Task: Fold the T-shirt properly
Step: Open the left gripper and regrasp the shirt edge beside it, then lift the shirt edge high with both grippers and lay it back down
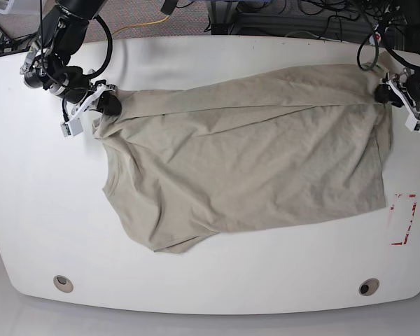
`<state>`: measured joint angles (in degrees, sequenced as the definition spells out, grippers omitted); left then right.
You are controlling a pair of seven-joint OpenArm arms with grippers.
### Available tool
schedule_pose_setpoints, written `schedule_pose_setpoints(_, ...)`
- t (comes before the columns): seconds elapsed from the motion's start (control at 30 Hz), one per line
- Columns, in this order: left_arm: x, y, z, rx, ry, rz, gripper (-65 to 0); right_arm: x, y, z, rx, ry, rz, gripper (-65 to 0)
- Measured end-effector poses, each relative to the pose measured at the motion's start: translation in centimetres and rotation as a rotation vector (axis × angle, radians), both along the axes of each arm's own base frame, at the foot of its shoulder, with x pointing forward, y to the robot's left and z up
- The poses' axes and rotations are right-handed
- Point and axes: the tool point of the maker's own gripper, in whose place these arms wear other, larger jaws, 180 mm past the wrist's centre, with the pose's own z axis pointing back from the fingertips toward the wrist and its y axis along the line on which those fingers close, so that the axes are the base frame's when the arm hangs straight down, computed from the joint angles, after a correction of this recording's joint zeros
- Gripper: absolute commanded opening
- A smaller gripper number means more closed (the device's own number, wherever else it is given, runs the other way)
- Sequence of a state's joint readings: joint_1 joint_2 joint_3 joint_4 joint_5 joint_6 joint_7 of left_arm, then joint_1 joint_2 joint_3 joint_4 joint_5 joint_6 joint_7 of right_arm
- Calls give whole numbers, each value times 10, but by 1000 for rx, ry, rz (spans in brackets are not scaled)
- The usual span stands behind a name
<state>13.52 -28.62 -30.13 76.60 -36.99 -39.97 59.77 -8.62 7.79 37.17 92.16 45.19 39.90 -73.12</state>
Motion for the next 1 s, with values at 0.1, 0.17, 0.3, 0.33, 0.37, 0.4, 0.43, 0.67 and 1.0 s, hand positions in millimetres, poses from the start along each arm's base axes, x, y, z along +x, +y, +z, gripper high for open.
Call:
schedule_pose_setpoints(0.1,-2,1,-1,3,6,0,-625,0,0,0,0,1,0,-650)
schedule_pose_setpoints(0.17,-3,0,-2,2,10,2,-615,0,0,0,0,0,0,-650)
schedule_pose_setpoints(0.3,-3,1,-2,1,9,6,-615,1,0,1,0,-3,0,-650)
schedule_pose_setpoints(0.33,-3,2,-1,-1,4,14,-615,2,0,1,0,-4,0,-650)
schedule_pose_setpoints(0.37,-3,3,1,2,1,21,-615,3,-1,2,0,-7,-3,-650)
schedule_pose_setpoints(0.4,-5,6,2,19,5,24,-615,4,-1,3,-1,-12,-5,-650)
schedule_pose_setpoints(0.43,-7,6,5,34,7,19,-615,5,-2,4,-1,-15,-6,-650)
schedule_pose_setpoints(0.67,13,-7,60,157,-157,-63,-614,7,-8,6,-16,-24,-8,-650)
schedule_pose_setpoints(1.0,42,-41,117,247,-333,-208,-615,29,-29,25,-77,-81,-4,-650)
